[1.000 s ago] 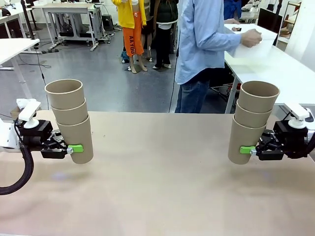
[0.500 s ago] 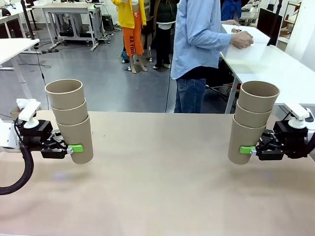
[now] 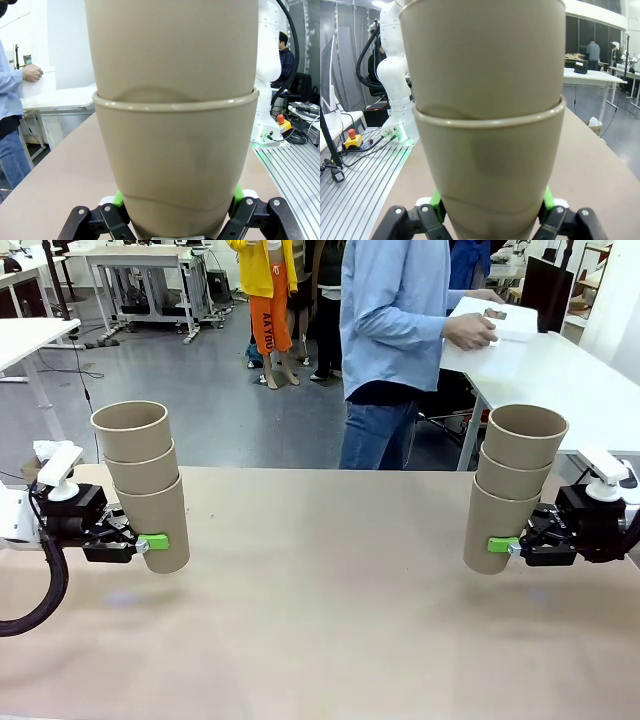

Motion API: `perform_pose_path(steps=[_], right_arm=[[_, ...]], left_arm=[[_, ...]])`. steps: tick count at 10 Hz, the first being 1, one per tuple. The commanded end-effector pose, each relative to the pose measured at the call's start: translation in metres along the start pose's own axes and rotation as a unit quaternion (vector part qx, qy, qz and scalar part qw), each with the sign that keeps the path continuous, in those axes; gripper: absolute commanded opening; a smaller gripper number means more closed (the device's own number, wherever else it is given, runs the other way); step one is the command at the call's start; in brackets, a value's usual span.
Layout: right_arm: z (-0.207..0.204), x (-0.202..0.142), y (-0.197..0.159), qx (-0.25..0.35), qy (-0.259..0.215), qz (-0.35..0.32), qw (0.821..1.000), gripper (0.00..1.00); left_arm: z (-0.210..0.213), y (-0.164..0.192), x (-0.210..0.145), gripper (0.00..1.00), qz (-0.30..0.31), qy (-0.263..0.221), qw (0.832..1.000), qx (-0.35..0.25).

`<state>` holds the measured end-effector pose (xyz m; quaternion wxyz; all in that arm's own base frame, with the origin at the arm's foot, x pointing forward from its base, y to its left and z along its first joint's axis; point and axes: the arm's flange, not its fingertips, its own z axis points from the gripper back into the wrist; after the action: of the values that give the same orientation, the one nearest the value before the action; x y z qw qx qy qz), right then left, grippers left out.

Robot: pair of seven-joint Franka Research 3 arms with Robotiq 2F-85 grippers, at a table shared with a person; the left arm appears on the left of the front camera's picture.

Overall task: Stack the cups and store them in the basket.
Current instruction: Place the stack of Reusable plastic cups into the Pantry Basket.

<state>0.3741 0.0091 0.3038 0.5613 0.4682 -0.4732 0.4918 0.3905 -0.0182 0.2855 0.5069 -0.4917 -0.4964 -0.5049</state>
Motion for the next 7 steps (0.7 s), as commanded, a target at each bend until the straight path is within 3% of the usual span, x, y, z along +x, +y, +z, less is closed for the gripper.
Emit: perform_pose_path(steps=[1,7], right_arm=[[-0.0007,0.0046,-0.0006,0.0,-0.001,0.006,1.0,0.85],[-0.0007,0.0046,-0.0006,0.0,-0.001,0.006,1.0,0.85]], left_arm=[[-0.0007,-0.0014,0.0034,0.84,-0.006,-0.005,1.0,-0.001],[-0.0007,-0.0014,0.0034,0.84,-0.006,-0.005,1.0,-0.001]])
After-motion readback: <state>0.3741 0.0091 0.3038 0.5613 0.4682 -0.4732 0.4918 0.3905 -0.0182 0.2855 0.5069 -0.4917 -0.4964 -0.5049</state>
